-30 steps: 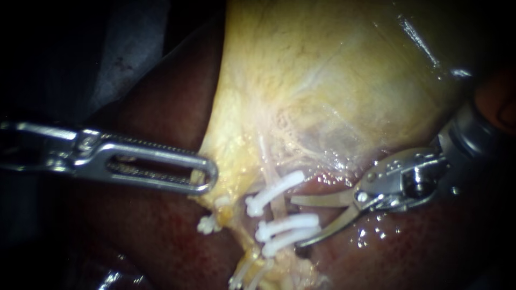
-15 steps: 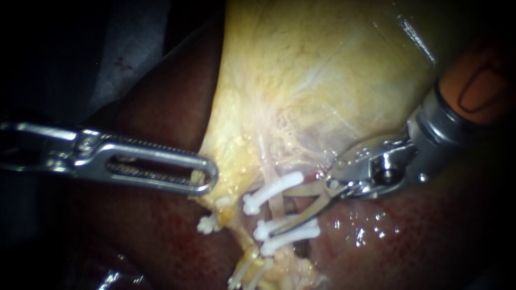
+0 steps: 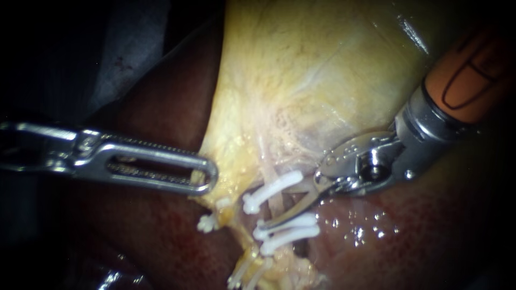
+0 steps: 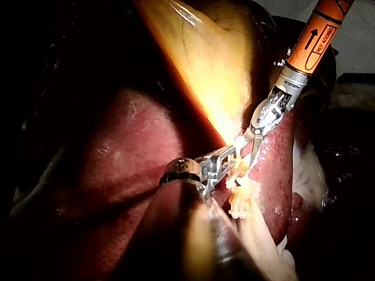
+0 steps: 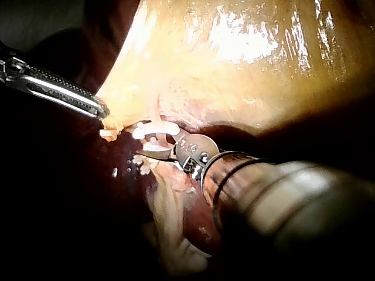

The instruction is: Go to the cutting position right tube

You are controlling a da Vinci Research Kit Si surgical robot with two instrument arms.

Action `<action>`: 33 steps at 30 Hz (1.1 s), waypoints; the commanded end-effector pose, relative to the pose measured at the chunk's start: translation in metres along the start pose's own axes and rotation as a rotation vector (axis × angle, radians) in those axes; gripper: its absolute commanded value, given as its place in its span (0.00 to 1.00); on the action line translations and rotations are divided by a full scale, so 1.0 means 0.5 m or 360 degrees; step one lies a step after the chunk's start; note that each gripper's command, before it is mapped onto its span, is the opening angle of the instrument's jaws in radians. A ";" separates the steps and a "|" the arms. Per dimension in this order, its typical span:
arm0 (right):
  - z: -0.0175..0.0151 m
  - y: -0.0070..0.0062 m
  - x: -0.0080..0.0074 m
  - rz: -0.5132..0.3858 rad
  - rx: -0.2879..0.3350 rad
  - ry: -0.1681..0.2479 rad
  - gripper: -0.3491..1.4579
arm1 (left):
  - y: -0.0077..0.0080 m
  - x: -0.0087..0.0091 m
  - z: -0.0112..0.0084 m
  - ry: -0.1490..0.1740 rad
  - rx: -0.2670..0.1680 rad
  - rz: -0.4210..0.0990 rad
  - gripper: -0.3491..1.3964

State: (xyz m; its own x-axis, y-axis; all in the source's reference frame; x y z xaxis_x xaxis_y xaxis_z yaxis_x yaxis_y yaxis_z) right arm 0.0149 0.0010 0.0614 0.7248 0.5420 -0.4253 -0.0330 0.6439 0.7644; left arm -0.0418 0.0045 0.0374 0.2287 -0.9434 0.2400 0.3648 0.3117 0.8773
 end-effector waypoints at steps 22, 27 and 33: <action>0.0021 0.0002 -0.0007 0.0018 0.0009 -0.0012 0.34 | 0.0001 0.0000 0.0001 0.0000 0.0000 0.0000 0.00; 0.0022 0.0002 -0.0006 0.0017 0.0010 -0.0013 0.34 | 0.0001 0.0000 0.0001 0.0000 0.0000 0.0000 0.00; 0.0022 0.0002 -0.0007 0.0016 0.0010 -0.0013 0.34 | 0.0001 0.0000 0.0001 0.0000 0.0000 0.0000 0.00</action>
State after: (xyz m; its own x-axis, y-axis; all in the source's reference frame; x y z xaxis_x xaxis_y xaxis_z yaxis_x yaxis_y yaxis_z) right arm 0.0155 0.0003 0.0621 0.7299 0.5445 -0.4133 -0.0365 0.6348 0.7718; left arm -0.0418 0.0045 0.0374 0.2291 -0.9434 0.2399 0.3652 0.3118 0.8772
